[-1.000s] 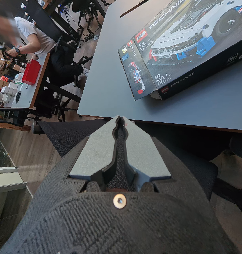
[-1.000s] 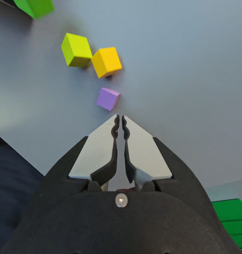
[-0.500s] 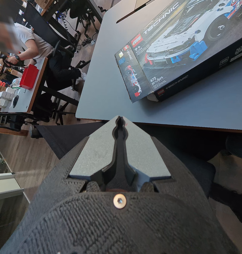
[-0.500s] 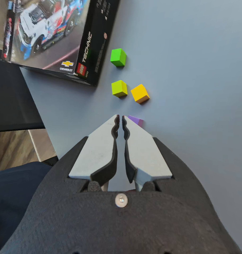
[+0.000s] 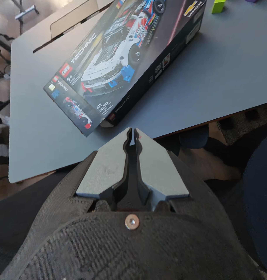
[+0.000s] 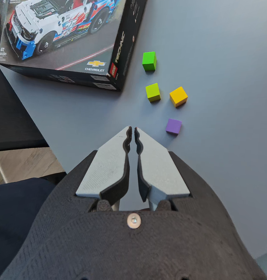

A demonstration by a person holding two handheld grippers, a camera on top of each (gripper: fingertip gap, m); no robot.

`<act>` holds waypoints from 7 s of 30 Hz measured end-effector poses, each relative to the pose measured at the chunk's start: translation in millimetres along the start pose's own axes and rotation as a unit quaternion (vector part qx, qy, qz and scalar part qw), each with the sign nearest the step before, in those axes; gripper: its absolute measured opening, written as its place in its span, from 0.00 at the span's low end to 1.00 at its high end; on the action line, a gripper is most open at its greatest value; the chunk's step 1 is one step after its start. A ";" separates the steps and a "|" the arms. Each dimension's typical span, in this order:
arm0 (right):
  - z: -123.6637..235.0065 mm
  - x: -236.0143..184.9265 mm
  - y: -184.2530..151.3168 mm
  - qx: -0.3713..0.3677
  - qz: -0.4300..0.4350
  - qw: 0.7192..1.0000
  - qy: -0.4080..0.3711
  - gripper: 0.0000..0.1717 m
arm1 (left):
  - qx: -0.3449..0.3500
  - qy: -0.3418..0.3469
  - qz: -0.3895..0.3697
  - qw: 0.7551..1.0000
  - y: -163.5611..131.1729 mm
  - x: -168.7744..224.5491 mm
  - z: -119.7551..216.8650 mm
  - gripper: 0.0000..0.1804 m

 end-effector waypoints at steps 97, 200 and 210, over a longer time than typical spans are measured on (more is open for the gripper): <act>-59.7 53.8 28.3 0.025 0.148 0.988 -0.035 0.00 | -0.031 0.263 0.052 0.963 -14.8 -27.9 26.6 0.00; -83.7 74.4 34.1 -0.075 0.199 0.977 -0.006 0.14 | -0.048 0.269 0.040 0.961 -15.4 -27.0 23.3 0.00; -48.4 66.0 19.7 -0.135 0.334 0.932 0.031 0.14 | -0.047 0.267 0.039 0.962 -15.1 -26.9 23.4 0.00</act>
Point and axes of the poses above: each gripper's, where its closed fingertips meet, z back along the fingers, y out of its top, x = y × z across the jaws, the point moved 10 cm from there along z, back along the fingers, and after that the axes turned 1 degree about y, right-handed, at the moved point
